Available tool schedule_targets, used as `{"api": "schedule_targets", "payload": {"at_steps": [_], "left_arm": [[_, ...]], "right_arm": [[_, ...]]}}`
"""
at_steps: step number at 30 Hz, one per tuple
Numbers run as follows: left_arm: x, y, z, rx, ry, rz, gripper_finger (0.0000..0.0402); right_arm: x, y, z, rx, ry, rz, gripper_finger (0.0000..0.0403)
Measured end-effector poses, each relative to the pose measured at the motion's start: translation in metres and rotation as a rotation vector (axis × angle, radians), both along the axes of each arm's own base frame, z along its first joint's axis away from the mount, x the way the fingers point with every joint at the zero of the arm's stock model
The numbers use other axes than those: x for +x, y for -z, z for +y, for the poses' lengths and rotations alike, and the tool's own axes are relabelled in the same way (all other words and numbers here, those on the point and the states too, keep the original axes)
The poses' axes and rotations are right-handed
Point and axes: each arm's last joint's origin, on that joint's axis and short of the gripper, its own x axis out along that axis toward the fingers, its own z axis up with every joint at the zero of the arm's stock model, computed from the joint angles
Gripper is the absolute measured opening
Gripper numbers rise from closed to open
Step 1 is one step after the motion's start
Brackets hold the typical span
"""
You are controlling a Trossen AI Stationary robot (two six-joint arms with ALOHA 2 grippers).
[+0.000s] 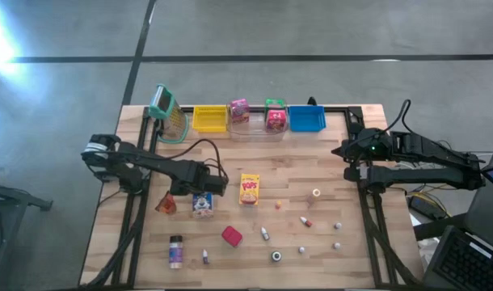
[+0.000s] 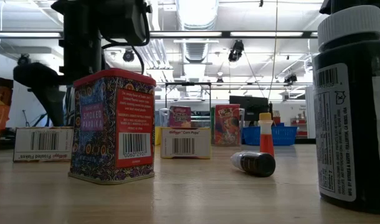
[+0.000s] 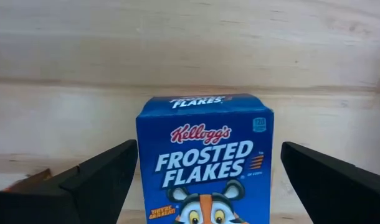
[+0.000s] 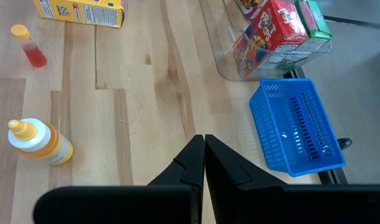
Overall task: Pick & Place Kitchen Items
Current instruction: Put the blue cereal box into the transparent bin
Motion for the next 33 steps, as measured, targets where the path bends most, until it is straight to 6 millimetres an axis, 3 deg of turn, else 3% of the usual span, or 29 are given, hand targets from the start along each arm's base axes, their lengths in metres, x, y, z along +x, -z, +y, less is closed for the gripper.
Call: {"api": "schedule_targets", "payload": {"at_steps": [16, 33], "left_arm": [[0.003, 0.033, 0.019, -0.051, 0.024, 0.058, 0.0400], [0.004, 0.034, 0.020, -0.060, 0.067, 0.065, 0.0400]], "right_arm": [[0.000, 0.000, 0.000, 0.000, 0.000, 0.000, 0.0008], [0.000, 0.000, 0.000, 0.000, 0.000, 0.000, 0.0008]]}}
